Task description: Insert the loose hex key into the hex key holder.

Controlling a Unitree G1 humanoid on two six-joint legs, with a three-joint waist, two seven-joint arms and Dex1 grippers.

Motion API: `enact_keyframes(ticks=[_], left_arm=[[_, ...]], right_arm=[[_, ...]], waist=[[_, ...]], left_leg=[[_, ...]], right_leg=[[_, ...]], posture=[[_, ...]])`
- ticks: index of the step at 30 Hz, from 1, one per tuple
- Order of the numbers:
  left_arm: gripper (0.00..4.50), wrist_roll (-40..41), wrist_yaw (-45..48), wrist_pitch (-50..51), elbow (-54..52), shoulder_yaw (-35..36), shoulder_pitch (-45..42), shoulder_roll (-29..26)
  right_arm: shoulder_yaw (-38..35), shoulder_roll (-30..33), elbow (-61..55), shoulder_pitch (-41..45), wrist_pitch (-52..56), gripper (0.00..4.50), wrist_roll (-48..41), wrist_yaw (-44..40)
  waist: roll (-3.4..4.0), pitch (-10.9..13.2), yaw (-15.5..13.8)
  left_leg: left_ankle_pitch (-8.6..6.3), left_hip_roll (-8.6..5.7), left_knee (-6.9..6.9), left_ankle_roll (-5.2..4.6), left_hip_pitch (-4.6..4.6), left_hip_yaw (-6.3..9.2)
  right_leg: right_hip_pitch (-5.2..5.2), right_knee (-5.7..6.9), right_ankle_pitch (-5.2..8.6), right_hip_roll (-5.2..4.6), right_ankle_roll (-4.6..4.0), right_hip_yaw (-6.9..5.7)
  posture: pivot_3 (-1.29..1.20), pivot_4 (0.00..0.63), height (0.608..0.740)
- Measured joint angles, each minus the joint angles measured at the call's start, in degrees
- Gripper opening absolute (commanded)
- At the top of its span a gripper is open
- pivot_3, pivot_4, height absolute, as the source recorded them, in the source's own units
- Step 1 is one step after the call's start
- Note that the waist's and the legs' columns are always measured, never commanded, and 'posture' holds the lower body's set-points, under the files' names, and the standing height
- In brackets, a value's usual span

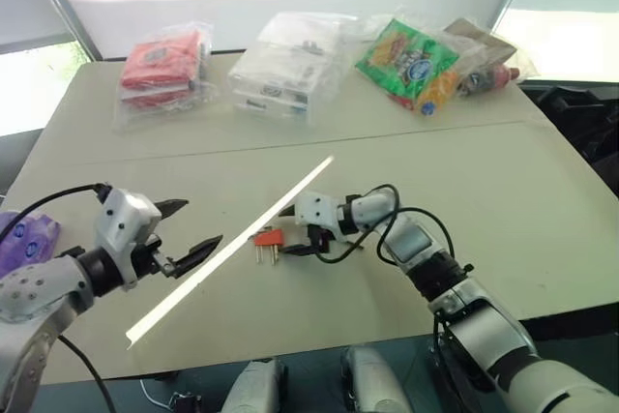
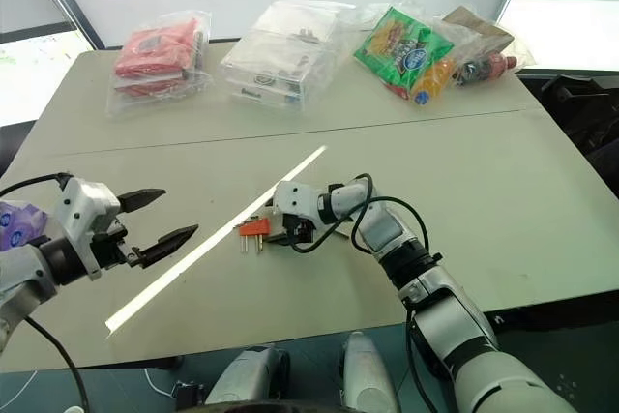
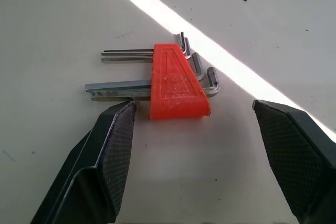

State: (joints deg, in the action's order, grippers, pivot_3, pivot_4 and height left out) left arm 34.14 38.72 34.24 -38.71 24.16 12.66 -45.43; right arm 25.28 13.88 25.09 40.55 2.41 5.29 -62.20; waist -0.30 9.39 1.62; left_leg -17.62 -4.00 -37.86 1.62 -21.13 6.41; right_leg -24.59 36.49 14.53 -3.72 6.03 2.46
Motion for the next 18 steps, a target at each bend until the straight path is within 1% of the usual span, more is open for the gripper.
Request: enact_keyframes(ticks=[3, 7, 11, 15, 18], left_arm=[[4.5, -0.21, -0.21, 0.0, -0.26, 0.32, 0.58, 0.22], [4.5, -0.43, -0.24, 0.0, -0.8, 0.62, 1.16, 0.38], [4.5, -0.4, -0.33, 0.02, -0.98, 1.81, 1.58, 0.44], [4.5, 0.73, -0.3, 0.6, -1.01, 2.69, 1.88, 0.63], [4.5, 2.79, 0.0, 1.89, -0.23, 3.45, -0.45, 0.17]], right_arm=[[0.16, -0.65, 1.16, 0.2, -0.59, 2.92, 0.01, -0.33], [1.21, -1.56, 2.23, 0.16, -2.14, 1.0, 0.05, -1.0], [1.29, -1.61, 3.67, 0.2, -3.78, 0.99, 0.05, -0.67], [1.5, -1.0, 3.73, 0.13, -7.87, 0.99, 1.1, 1.79], [1.25, 1.24, 3.27, 0.18, -14.24, 0.99, 4.36, 7.31]], waist=[[-0.01, -0.03, 0.49], [0.0, -0.04, 0.96], [-0.02, -0.08, 0.86], [-0.02, -0.09, 0.86], [-0.02, -0.07, 0.26]], left_leg=[[-0.02, 0.01, 0.01, -0.03, 0.03, 0.01], [-0.06, 0.01, 0.08, -0.1, 0.2, -0.01], [-0.05, -0.02, 0.44, -0.09, 0.81, -0.05], [-0.02, -0.01, 0.52, -0.04, 0.79, -0.04], [0.0, -0.06, 0.51, -0.01, 0.67, -0.01]], right_leg=[[0.01, 0.05, 0.0, 0.0, -0.01, 0.0], [0.04, 0.2, 0.01, 0.01, -0.01, 0.03], [0.48, 0.17, 0.02, 0.01, -0.03, 0.05], [0.4, 0.16, 0.02, 0.02, -0.03, 0.06], [0.32, 0.17, 0.02, 0.01, -0.03, 0.04]], posture=[[0.0, 0.15, 0.74], [0.0, 0.15, 0.74], [0.0, 0.15, 0.74], [0.0, 0.15, 0.74], [0.0, 0.15, 0.74]])
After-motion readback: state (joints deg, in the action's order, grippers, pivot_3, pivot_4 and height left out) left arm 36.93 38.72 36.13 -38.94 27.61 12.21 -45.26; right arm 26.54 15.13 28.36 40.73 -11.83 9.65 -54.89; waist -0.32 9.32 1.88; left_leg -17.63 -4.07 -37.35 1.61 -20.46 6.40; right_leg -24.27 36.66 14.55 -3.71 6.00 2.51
